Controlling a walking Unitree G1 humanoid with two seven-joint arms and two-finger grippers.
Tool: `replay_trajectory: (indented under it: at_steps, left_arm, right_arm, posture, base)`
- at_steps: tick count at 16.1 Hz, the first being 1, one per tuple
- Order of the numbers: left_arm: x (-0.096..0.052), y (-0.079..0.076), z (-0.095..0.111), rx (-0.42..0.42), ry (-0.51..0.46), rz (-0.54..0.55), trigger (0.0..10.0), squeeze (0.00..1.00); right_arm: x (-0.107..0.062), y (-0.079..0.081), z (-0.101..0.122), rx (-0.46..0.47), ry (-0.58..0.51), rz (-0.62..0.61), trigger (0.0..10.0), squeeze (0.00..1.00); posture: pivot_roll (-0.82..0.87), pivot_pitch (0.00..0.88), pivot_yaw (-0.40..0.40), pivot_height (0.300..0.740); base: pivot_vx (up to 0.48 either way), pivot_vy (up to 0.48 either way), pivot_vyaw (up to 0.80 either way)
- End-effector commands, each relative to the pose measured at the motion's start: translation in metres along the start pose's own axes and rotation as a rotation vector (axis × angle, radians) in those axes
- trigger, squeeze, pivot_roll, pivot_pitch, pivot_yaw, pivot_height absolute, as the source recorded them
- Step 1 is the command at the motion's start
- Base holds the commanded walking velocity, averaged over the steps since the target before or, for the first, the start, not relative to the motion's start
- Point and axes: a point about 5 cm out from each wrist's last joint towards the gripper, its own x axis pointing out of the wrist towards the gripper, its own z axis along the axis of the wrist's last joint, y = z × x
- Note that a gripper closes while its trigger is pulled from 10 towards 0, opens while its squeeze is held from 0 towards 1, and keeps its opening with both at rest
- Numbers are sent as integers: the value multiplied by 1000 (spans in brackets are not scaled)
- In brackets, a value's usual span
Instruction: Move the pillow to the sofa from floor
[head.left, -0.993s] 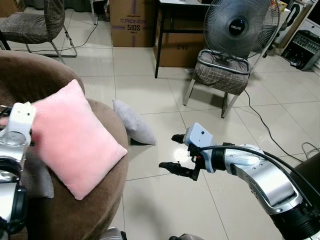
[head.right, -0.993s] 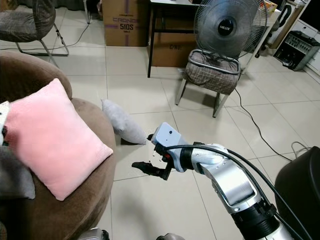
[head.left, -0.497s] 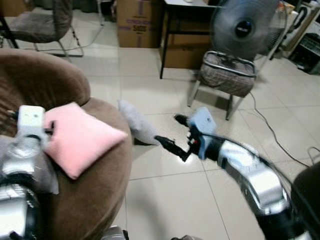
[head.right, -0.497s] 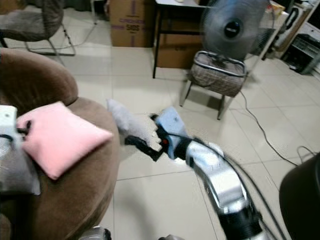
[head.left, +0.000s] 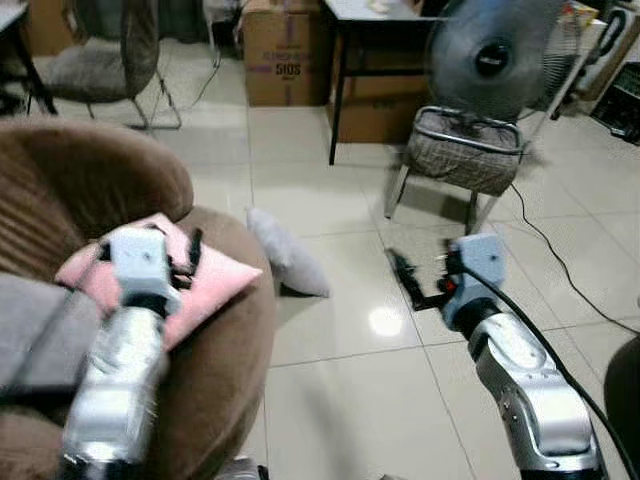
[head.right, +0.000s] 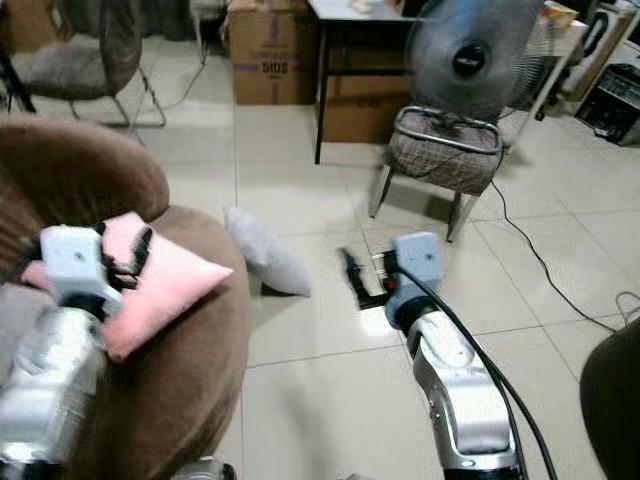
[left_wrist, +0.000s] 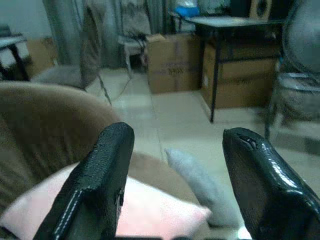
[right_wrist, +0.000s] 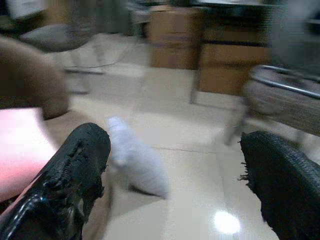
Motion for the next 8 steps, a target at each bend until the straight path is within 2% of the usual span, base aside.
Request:
replay_trajectory:
  at_steps: [1,4,8]
  left_arm:
    - [-3,-5,-2,63,37,14,10000,0]
    - [-1,-18,9,49,39,3,10000,0]
    - [4,-16,15,71,27,21,10000,0]
  right_arm:
    - [1,-6,2,-38,-14,-66,10000,0]
    - [6,-11,2,-47,-11,-110,10000,0]
    - [10,-13,-1,-69,-13,-123,10000,0]
  posture:
    - [-31,0,-14,740]
    - [-19,0,-17,740]
    - [-4,0,-19,740]
  base:
    - [0,-270,0]
    - [0,-282,0]
    - [0,-287,0]
